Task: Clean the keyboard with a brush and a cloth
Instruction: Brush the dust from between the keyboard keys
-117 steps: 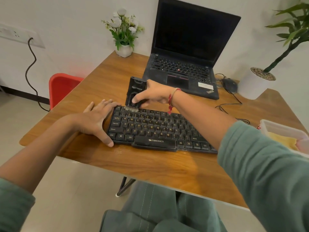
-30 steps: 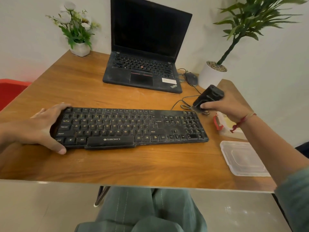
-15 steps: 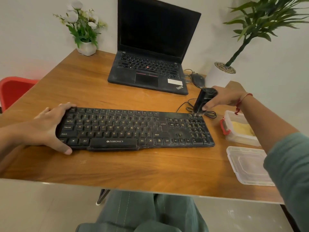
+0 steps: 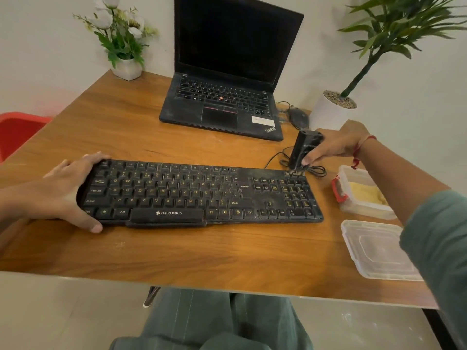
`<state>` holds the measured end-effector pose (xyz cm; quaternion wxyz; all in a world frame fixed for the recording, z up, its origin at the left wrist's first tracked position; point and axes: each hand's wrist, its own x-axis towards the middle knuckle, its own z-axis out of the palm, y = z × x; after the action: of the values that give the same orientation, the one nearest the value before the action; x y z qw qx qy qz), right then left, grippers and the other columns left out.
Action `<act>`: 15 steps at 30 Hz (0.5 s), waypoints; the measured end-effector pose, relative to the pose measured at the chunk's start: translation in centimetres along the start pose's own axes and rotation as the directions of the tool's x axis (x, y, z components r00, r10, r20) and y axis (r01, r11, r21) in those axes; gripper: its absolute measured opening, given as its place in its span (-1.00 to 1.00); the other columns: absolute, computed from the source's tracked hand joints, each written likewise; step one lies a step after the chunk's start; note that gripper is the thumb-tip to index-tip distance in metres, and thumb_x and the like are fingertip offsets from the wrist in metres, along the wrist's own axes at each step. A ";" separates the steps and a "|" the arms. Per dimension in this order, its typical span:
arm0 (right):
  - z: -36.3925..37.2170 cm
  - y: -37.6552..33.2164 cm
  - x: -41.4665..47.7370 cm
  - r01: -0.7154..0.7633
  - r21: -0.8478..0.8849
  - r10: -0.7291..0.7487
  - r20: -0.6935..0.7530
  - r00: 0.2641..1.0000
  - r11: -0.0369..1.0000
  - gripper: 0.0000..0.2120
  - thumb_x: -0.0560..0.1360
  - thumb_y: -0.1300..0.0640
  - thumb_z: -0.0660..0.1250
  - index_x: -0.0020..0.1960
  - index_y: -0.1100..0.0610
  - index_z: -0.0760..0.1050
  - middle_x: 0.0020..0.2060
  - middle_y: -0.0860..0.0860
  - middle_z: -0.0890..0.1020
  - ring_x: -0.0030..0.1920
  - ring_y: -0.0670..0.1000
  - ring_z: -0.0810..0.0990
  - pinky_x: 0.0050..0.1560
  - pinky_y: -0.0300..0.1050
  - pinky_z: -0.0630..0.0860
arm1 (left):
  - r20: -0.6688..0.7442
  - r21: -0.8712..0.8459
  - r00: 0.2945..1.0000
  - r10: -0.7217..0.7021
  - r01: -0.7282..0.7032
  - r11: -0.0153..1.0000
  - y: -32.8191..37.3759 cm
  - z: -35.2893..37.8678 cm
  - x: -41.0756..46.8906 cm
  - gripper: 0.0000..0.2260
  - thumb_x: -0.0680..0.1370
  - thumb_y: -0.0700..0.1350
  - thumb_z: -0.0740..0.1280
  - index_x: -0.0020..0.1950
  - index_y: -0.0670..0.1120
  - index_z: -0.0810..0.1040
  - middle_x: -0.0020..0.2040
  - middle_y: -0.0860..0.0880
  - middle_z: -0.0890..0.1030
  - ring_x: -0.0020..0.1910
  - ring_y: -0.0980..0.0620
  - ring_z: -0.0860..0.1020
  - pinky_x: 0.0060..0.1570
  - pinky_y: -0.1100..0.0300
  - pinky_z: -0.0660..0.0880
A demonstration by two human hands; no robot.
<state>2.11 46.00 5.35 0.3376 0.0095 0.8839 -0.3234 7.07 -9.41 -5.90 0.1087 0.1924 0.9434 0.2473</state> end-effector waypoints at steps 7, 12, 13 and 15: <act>2.0 -1.9 1.5 0.086 0.070 -0.081 -0.066 0.995 0.994 -0.43 0.34 0.36 0.49 0.28 0.16 0.38 0.12 0.13 0.61 0.09 0.10 0.64 0.05 -0.09 0.61 | -0.002 -0.011 1.000 0.004 -0.004 1.000 -0.1 0.1 -0.1 0.14 -0.27 0.57 0.39 0.25 0.55 -0.02 0.27 0.12 0.31 0.31 0.00 0.26 0.42 -0.18 0.12; 0.3 0.1 -0.2 0.012 0.024 -0.011 -0.013 1.000 1.000 -0.36 0.23 0.18 0.58 0.24 0.22 0.43 0.17 0.21 0.59 0.18 0.18 0.59 0.14 -0.05 0.56 | -0.007 0.011 1.000 0.023 -0.023 1.000 -0.6 0.3 0.2 0.17 -0.25 0.57 0.40 0.29 0.51 -0.02 0.23 0.18 0.32 0.29 -0.01 0.31 0.43 -0.15 0.07; 0.4 0.1 -0.1 0.020 0.037 -0.018 -0.039 0.999 0.999 -0.39 0.28 0.23 0.55 0.26 0.22 0.42 0.18 0.20 0.58 0.18 0.17 0.59 0.13 -0.06 0.56 | 0.002 0.026 1.000 0.022 -0.022 0.999 -1.0 0.4 0.4 0.19 -0.25 0.56 0.41 0.31 0.49 -0.03 0.26 0.17 0.32 0.34 -0.05 0.31 0.45 -0.14 0.03; 1.2 -0.7 0.4 0.046 0.068 -0.042 -0.060 0.997 0.997 -0.28 0.21 0.21 0.59 0.31 0.21 0.38 0.18 0.17 0.58 0.14 0.12 0.62 0.09 -0.07 0.59 | 0.015 0.038 1.000 0.011 -0.011 0.999 -1.5 0.5 0.5 0.21 -0.24 0.56 0.42 0.33 0.47 -0.05 0.29 0.14 0.33 0.37 -0.07 0.31 0.47 -0.13 0.00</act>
<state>2.33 44.67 4.81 0.3040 0.0111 0.8817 -0.3607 6.29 -10.17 -7.15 0.1104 0.2014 0.9460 0.2286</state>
